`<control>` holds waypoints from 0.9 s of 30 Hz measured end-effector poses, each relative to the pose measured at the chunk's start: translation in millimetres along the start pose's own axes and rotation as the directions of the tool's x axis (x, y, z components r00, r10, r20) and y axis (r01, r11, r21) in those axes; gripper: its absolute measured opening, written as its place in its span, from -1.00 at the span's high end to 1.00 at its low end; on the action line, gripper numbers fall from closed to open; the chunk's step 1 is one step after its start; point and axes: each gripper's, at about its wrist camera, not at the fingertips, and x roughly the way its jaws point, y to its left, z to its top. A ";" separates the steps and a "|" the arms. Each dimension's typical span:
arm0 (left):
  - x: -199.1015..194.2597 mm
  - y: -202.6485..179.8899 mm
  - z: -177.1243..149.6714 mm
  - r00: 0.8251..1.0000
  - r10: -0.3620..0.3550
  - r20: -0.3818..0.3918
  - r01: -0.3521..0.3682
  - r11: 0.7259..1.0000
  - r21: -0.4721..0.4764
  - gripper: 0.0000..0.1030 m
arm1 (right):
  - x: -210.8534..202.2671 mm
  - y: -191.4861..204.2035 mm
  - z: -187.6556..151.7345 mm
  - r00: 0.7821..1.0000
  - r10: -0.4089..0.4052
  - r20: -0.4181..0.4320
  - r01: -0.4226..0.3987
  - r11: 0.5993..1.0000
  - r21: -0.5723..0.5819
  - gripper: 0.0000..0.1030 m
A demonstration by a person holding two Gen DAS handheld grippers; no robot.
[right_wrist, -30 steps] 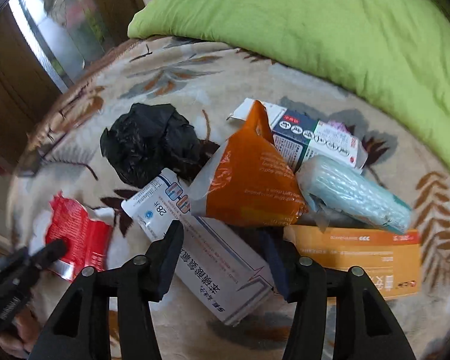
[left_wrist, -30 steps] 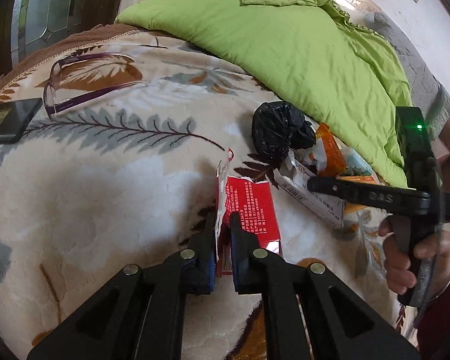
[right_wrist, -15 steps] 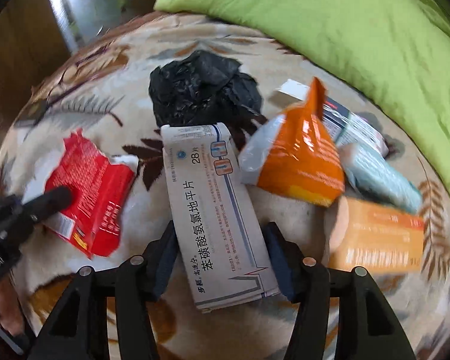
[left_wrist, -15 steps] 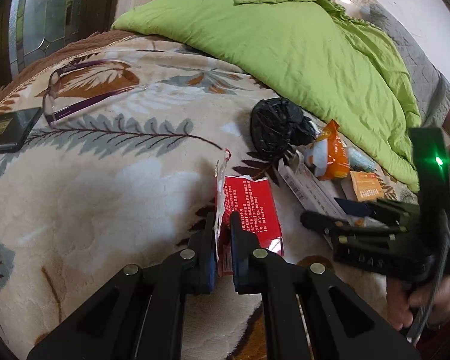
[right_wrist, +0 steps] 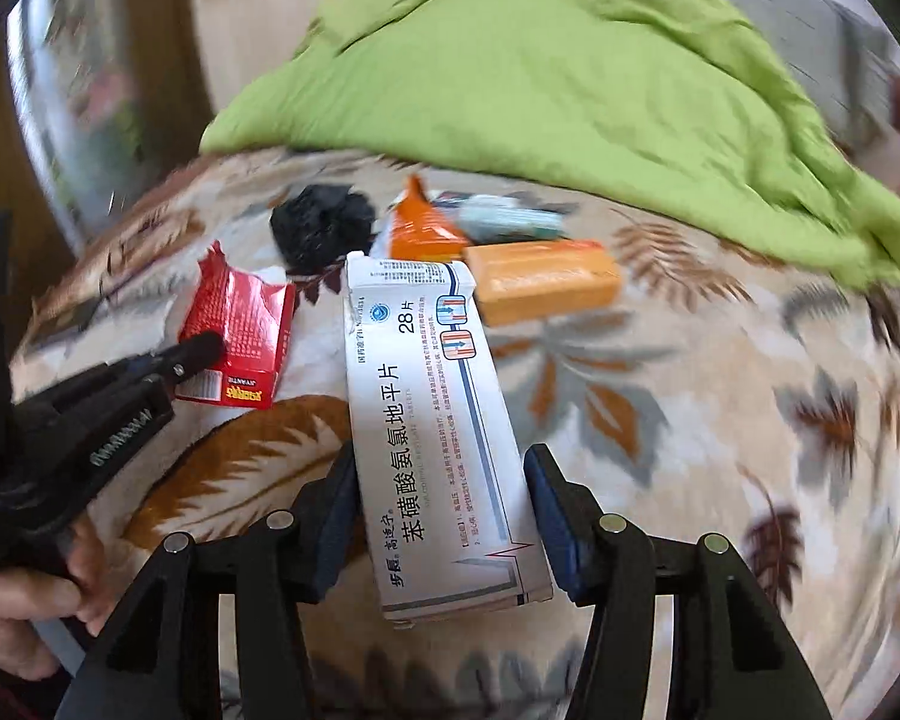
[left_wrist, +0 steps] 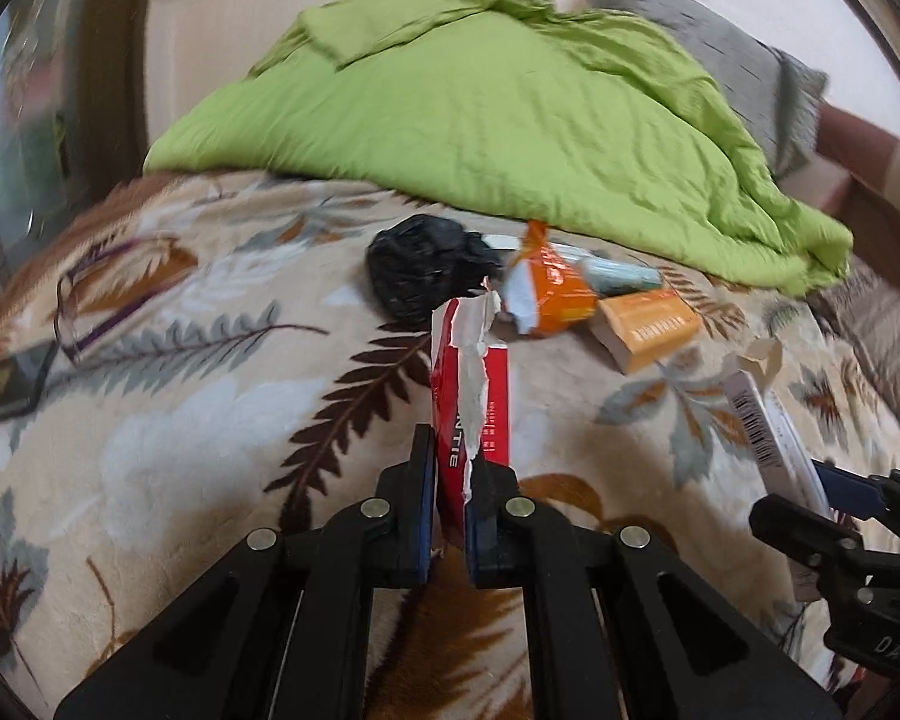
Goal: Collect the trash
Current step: 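Grasp the white medicine box with the right gripper while the left holds the wrapper, then lift the medicine box and carry both items toward the red basket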
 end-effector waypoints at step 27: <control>42.5 54.5 0.7 0.975 -0.174 -0.136 0.120 0.935 -0.333 0.65 | -9.1 -18.9 -21.0 0.998 0.039 0.040 -0.043 0.992 0.117 -0.14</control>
